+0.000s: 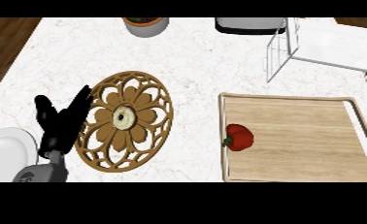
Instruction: Pick the sweet potato from the tray and place it in the tiered shelf
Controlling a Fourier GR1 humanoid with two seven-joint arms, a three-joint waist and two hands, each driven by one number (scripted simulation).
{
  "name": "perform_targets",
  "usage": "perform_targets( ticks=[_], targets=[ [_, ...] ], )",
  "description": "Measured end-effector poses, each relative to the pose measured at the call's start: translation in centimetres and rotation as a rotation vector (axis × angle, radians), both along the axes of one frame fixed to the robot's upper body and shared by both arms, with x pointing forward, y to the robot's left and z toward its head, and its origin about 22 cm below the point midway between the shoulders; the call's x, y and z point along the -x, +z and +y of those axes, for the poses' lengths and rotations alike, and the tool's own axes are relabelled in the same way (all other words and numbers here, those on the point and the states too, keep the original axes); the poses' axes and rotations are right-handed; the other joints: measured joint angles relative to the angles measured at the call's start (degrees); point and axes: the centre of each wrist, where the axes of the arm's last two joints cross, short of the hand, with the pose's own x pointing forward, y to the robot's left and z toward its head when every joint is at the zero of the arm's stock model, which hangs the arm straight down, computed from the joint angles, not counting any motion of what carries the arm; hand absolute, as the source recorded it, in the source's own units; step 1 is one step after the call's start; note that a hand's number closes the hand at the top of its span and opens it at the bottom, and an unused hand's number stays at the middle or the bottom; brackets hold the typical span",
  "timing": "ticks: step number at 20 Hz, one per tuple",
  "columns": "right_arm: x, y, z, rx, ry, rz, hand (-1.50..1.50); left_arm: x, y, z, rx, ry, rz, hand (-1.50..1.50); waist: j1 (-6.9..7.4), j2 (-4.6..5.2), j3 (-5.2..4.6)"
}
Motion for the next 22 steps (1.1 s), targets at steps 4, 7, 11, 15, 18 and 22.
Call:
perform_targets(
  ticks=[4,7,11,15,18,22],
  targets=[
    [-1.6,-1.8,-1.0,0.001,-0.003,-0.010,1.50,-0.1,0.2,-0.2,0.001,0.003,0.007,0.00,0.07,0.12,-0.10],
    [-2.5,-2.1,-1.5,0.007,-0.008,-0.013,1.50,-0.2,0.3,-0.4,0.003,-0.002,0.012,0.00,0.11,0.15,-0.09],
    [-3.5,-2.9,-1.6,0.017,-0.008,-0.035,1.50,-0.1,0.1,-0.6,-0.002,-0.001,0.005,0.00,0.20,0.17,-0.09],
    [-4.1,-2.8,-1.9,0.010,0.014,-0.051,1.50,-0.1,0.0,-0.8,0.001,-0.001,0.002,0.00,0.15,0.12,-0.01],
    [-4.3,-3.2,-2.3,0.007,0.033,-0.054,1.50,0.0,0.0,-0.7,-0.006,0.003,-0.001,0.00,0.18,0.14,-0.03],
    [-4.3,-2.9,-2.8,0.034,0.038,-0.039,1.50,0.0,-0.2,-0.6,-0.007,0.000,-0.005,0.00,0.12,0.10,0.02]
  ],
)
